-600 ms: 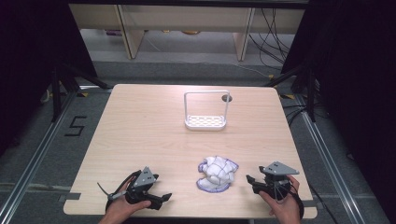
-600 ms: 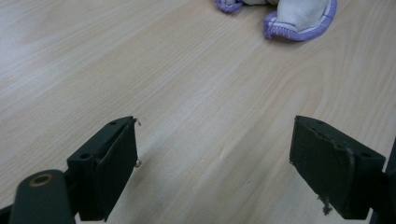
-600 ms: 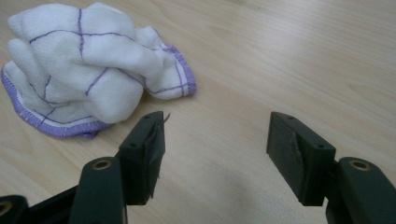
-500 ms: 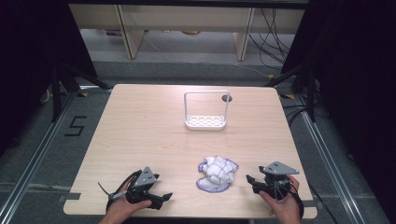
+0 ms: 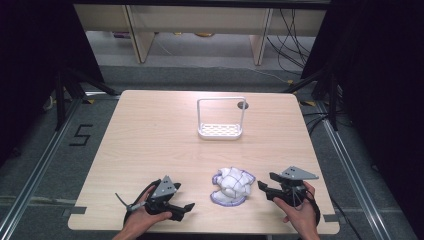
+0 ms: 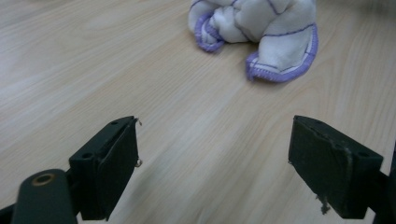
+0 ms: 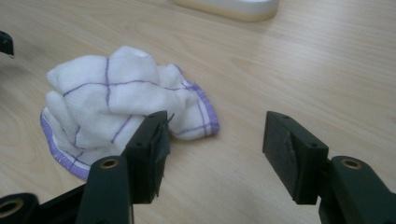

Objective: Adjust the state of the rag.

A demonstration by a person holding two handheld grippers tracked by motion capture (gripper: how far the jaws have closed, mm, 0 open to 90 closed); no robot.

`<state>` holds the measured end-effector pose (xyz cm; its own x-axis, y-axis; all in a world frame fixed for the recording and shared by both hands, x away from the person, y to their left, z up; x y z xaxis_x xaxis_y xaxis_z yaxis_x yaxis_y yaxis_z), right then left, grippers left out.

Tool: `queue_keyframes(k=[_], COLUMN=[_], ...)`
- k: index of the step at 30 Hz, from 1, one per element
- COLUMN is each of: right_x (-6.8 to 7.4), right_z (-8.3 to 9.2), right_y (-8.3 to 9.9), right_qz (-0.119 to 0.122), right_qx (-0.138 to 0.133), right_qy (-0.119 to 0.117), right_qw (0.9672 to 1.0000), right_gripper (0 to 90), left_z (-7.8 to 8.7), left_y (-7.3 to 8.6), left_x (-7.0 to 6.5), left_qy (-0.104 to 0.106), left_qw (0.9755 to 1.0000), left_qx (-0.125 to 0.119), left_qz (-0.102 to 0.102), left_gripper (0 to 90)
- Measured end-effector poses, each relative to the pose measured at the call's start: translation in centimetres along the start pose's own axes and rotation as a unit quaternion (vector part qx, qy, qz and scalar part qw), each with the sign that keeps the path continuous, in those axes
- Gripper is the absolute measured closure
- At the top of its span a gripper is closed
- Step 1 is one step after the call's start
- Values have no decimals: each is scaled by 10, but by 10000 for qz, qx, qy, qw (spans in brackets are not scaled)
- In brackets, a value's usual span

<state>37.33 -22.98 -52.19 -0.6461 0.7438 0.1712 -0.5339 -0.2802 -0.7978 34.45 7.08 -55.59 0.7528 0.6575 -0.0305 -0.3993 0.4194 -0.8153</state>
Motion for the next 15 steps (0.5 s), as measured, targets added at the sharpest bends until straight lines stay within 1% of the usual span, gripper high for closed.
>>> queue_keyframes(k=[1,2,3,4,5,6,7,8,9,10,11,12,13,14,15], right_x=[1,1,3,3,1,4,3,0,0,0,0,-2,-3,-3,-4], right_z=[-4,-4,-6,-7,-9,-10,-12,-13,-13,-16,-17,-18,-20,-20,-21], right_y=[-3,-3,-4,-4,-6,-6,-7,-8,-9,-9,-9,-10,-10,-10,-11], right_qz=[32,32,-72,-27,79,-69,10,118,143,93,25,129,142,142,201], right_qx=[-32,-32,-43,12,7,36,51,73,106,78,132,139,210,210,234], right_qy=[-29,-29,-54,-54,-77,-79,-79,-46,-29,-62,-32,4,13,13,-39], right_qw=[10000,10000,9999,10000,9999,9999,10000,9999,9998,9999,9999,9998,9997,9997,9995], right_gripper=[432,432,439,443,449,452,455,456,460,461,462,465,467,467,468], left_z=[-5,-8,-11,-13,-16,-18,-21,-24,-27,-29,-32,-34,-38,-38,-40], left_y=[-2,-4,-6,-7,-9,-11,-13,-14,-15,-16,-18,-19,-23,-23,-25], left_x=[-6,-11,-15,-16,-21,-24,-27,-29,-32,-33,-35,-35,-36,-36,-35], left_qy=[67,135,164,170,225,258,291,343,385,420,417,401,402,402,368], left_qw=[10000,9999,9998,9996,9996,9994,9993,9991,9989,9987,9986,9982,9980,9980,9979], left_qx=[-8,-48,-44,4,-26,-39,-49,-41,-37,-21,-7,25,45,45,80], left_qz=[-27,5,-59,-207,-168,-216,-212,-255,-256,-294,-318,-446,-480,-480,-527], left_gripper=[170,170,179,199,219,224,232,248,256,268,292,312,343,366,366])
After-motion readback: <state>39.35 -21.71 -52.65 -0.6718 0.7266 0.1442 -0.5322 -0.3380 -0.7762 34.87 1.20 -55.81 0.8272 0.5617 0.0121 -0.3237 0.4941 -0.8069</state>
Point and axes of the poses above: each handheld gripper's, and its own axes: z roughly backward along the jaws, y roughly out of its underside, x roughly to its left, the point moved 7 cm from there along -z, roughly forward along the jaws, and after that the axes turned 7 degrees about -y, right-handed, at the moved point
